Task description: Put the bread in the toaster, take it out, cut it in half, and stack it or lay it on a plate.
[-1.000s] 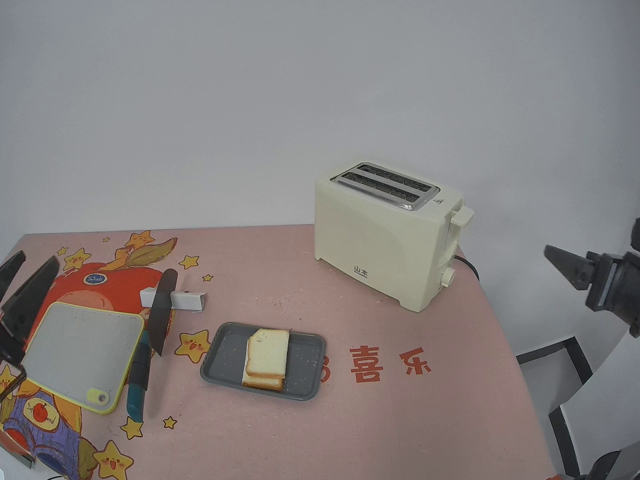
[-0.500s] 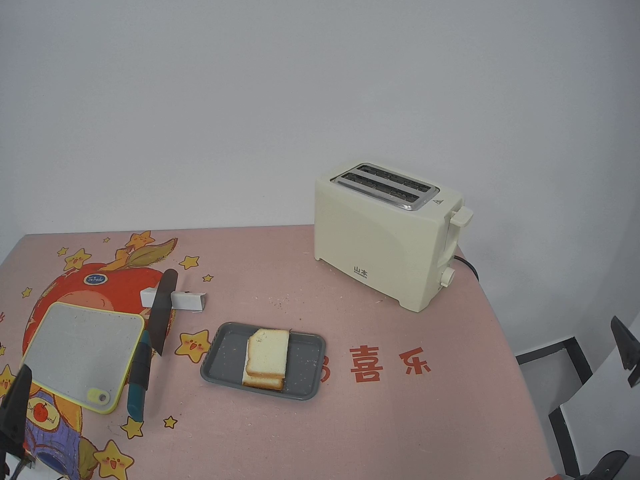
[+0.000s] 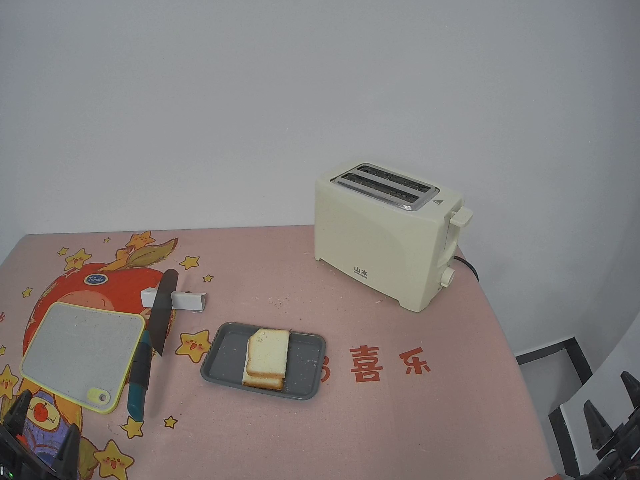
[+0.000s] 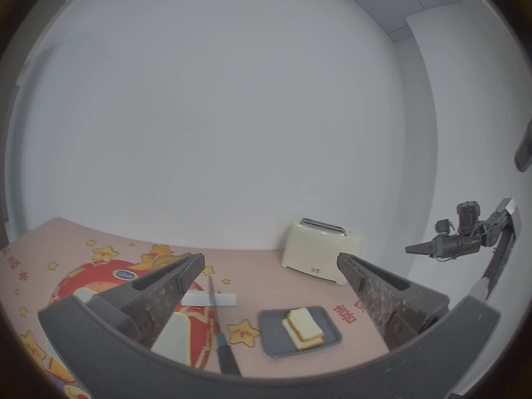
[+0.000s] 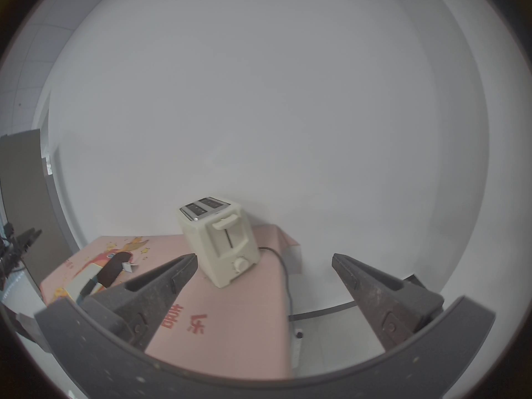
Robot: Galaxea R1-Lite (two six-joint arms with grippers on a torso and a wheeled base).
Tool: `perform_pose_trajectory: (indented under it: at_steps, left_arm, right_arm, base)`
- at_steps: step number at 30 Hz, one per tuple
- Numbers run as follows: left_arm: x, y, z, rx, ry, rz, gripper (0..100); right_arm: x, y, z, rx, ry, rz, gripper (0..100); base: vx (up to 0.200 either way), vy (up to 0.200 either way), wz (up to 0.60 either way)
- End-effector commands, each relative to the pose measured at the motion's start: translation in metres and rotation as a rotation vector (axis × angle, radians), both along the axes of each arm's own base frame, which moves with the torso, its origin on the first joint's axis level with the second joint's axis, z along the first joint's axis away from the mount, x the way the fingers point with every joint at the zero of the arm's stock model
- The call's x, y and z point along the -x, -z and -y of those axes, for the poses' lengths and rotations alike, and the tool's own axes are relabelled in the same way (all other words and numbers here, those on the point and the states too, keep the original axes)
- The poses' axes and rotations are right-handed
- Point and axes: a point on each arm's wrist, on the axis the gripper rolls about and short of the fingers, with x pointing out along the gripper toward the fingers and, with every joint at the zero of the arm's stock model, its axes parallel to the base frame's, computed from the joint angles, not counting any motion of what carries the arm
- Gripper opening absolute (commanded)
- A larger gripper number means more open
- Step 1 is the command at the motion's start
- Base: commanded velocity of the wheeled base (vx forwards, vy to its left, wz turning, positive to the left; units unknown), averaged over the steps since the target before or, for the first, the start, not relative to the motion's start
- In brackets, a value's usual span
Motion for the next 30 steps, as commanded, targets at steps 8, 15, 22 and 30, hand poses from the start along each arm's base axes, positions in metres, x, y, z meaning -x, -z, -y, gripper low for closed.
perform_pose_trajectory:
  at_steps: [8, 15, 22, 30]
  left_arm:
    - [-0.0018, 0.0125, 0.0009, 0.001, -0.011, -0.023, 100]
    - [-0.0023, 0.0122, 0.0012, 0.002, -0.016, -0.034, 100]
    - [-0.0047, 0.0122, 0.0021, -0.007, -0.033, -0.068, 100]
    - [-0.0045, 0.0116, 0.0058, -0.021, -0.203, -0.067, 100]
  right_arm:
    - [0.0041, 0.0045, -0.0041, 0.037, 0.217, 0.04, 100]
    - [0.0045, 0.0056, -0.0045, 0.03, 0.184, 0.048, 100]
    - [0.0102, 0.0074, -0.0033, 0.004, 0.081, 0.114, 100]
    - [0.0125, 0.0077, -0.0031, -0.003, 0.099, 0.152, 100]
  base:
    - [0.0, 0.0, 0.0]
    - [0.0, 0.0, 0.0]
    - [0.0, 0.0, 0.0]
    - [0.0, 0.0, 0.0]
